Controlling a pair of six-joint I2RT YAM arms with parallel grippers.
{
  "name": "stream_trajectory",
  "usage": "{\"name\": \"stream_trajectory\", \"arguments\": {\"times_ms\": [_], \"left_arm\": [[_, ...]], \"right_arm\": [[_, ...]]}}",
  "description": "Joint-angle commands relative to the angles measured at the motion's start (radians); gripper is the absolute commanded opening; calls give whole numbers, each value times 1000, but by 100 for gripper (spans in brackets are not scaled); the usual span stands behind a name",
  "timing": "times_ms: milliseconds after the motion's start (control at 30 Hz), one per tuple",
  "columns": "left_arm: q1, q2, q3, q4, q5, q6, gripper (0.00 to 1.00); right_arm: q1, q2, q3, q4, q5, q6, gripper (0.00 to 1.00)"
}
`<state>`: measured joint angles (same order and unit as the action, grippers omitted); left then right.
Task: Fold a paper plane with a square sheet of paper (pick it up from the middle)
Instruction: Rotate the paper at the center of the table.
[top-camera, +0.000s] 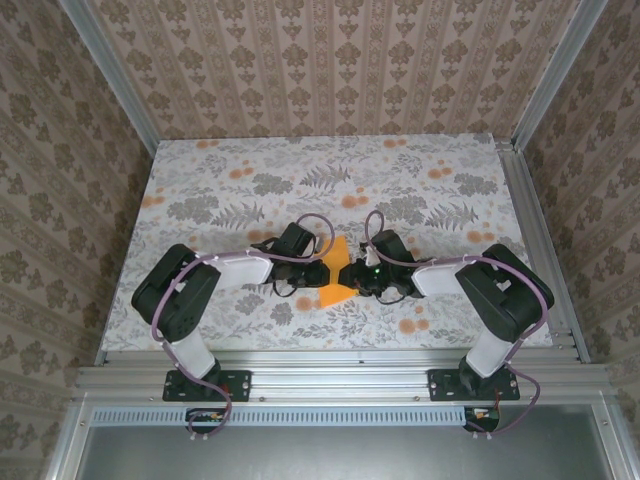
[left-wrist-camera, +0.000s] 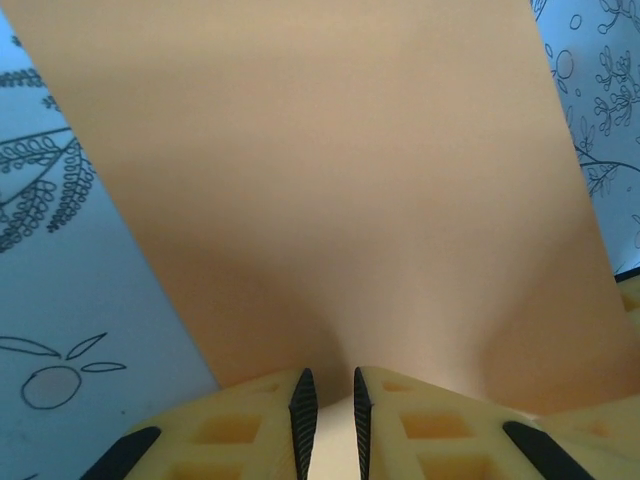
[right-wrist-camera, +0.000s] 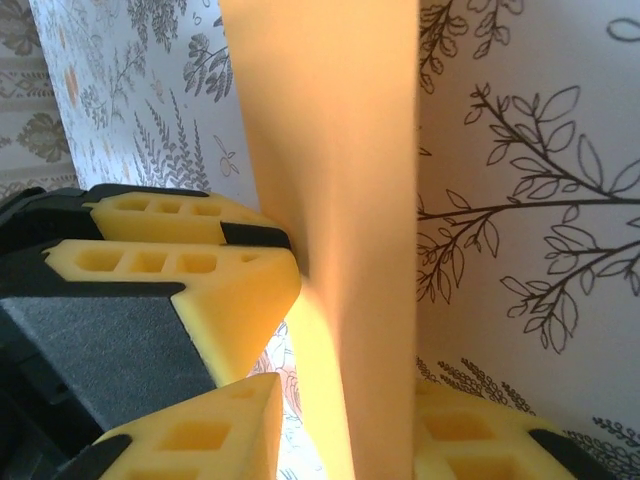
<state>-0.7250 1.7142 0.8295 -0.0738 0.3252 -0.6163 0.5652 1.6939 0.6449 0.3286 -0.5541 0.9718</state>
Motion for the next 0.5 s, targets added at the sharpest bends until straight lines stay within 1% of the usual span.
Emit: {"name": "stream_trajectory", "arguments": {"times_ms": [0, 167, 467], "left_arm": [[-7, 62, -40, -92, -50, 59, 23], [-6, 71, -50, -112, -48, 91, 22], [-7, 70, -52, -119, -31, 115, 22]], "right_arm": [[-25, -8, 40, -48, 2, -48, 35], [-67, 44, 112, -86, -37, -96, 35], [-106, 162, 262, -177, -86, -185, 34]]}}
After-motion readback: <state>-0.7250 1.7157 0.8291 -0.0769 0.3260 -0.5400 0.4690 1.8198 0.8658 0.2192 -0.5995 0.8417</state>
